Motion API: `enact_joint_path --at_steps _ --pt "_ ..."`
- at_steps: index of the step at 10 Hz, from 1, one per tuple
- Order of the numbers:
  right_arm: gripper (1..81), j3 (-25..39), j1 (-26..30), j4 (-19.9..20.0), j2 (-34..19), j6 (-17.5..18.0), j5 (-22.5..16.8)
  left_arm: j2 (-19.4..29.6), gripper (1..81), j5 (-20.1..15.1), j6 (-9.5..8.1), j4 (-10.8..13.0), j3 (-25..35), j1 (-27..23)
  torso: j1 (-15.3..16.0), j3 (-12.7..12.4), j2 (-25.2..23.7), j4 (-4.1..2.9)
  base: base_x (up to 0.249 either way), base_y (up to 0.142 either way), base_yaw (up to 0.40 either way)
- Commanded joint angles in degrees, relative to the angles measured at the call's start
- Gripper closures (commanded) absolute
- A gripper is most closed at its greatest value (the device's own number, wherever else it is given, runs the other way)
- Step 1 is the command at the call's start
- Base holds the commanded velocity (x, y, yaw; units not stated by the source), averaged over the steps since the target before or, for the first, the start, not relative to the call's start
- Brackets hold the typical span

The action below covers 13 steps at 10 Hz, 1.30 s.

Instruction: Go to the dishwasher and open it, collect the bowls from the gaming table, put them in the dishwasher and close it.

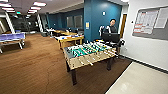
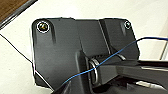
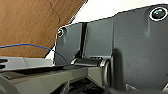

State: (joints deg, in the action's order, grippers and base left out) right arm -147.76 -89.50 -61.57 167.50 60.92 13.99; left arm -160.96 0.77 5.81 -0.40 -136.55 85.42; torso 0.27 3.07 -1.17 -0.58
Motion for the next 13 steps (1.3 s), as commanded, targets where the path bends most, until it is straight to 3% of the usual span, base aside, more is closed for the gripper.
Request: enact_joint_path --at_steps 1,13 --pt "1.0 0.6 2.5 -1.3 -0.3 0.0 -0.9 0.8 1.0 -3.3 -0.01 -0.2 0.4 -2.7 0.0 0.0 0.0 0.00 0.000 0.000 0.336" --pt "1.0 0.5 2.3 -1.4 -0.2 -0.1 -0.9 0.6 1.0 -3.4 -0.01 -0.3 0.3 -2.7 0.0 0.0 0.0 0.00 0.000 0.000 0.333"
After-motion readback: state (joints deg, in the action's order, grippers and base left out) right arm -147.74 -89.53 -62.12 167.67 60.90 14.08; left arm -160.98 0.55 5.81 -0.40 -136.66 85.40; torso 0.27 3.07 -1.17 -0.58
